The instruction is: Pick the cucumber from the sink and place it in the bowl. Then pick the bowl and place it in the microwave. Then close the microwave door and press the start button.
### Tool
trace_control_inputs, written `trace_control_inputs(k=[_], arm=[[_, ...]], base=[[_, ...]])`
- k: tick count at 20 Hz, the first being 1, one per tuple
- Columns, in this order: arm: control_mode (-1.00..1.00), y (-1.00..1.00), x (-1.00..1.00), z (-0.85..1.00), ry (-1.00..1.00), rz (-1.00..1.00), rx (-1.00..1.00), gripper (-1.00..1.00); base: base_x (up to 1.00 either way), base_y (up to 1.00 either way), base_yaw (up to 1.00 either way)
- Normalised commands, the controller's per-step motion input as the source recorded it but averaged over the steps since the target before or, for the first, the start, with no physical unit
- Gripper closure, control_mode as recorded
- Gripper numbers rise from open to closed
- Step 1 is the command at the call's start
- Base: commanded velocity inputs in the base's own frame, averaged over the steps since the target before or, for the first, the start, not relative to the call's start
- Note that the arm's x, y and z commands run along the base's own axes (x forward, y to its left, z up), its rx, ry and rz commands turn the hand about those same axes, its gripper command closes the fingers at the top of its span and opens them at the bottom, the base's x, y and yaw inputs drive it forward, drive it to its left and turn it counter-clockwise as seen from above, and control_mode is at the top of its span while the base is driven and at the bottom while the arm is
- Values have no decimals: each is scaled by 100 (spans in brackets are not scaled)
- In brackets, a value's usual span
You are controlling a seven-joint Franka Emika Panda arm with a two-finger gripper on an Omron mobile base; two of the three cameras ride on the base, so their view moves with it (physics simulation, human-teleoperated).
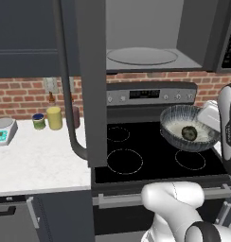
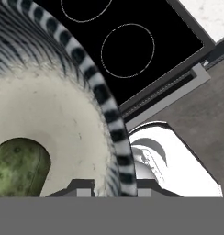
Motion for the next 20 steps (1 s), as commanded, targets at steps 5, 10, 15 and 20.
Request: trace_control_inputs(k=[5,10,15,20], arm=[[-100,0,5,0,-1,0,2,100],[-100,0,1,37,-22,7,6,100],[-100,5,0,84,-30,14,1,100],[-100,17,17,61,-14,3,0,100]], base=[[28,0,0],[0,0,0],[0,0,0],[0,0,0]])
